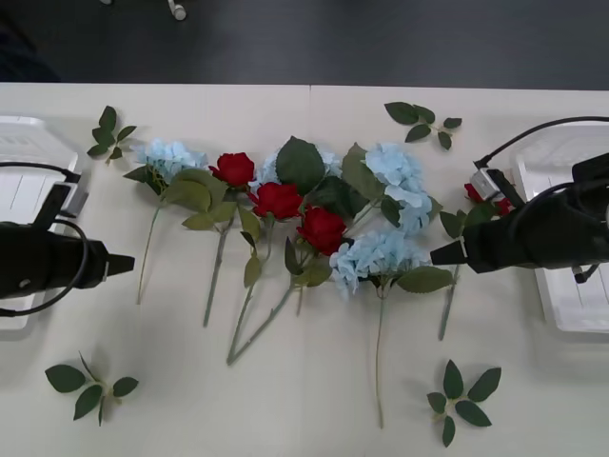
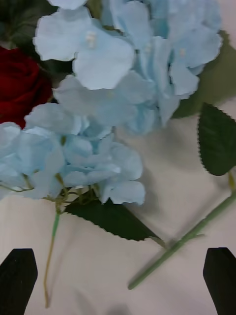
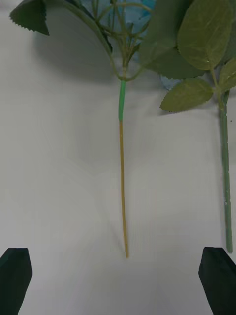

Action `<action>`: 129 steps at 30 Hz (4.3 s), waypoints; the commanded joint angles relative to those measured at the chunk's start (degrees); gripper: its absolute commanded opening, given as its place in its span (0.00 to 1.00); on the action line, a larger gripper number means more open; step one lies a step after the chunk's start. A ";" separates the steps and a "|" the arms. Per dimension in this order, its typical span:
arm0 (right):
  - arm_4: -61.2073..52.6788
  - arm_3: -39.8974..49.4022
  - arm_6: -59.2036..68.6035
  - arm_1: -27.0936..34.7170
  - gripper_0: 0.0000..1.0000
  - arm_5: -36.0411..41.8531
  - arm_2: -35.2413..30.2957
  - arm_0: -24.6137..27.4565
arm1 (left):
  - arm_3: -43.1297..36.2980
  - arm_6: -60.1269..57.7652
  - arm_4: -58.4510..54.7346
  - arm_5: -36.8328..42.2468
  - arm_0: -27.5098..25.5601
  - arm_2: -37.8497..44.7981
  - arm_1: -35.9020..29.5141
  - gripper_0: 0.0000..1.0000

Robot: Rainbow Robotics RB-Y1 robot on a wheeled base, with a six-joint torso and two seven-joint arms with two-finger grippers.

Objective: Put the red flowers into the right box and the blue flowers into the left box

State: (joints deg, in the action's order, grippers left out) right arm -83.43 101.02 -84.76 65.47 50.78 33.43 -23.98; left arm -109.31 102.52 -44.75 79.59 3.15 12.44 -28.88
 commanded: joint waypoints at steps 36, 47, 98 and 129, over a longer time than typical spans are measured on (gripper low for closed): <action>9.16 -20.07 25.52 -9.57 1.00 -1.30 3.84 -4.24 | 24.50 -11.73 19.62 -2.51 21.81 -9.18 6.03 1.00; 10.92 -27.72 36.42 -14.58 1.00 -1.74 13.68 -12.76 | 27.22 -11.64 20.50 -3.56 23.13 -11.29 6.12 1.00; 17.16 -8.74 36.59 -6.76 0.00 21.47 11.39 -17.51 | -16.55 -13.49 15.84 11.64 6.25 17.62 7.70 0.00; 35.00 -0.21 33.52 -0.69 0.00 18.83 -36.86 17.21 | 5.34 -14.45 23.57 -3.91 5.99 27.11 -2.76 0.00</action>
State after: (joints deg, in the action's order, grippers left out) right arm -49.44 102.91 -47.95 63.10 71.29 -2.49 -6.00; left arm -105.93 90.26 -21.58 77.49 8.26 39.81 -29.14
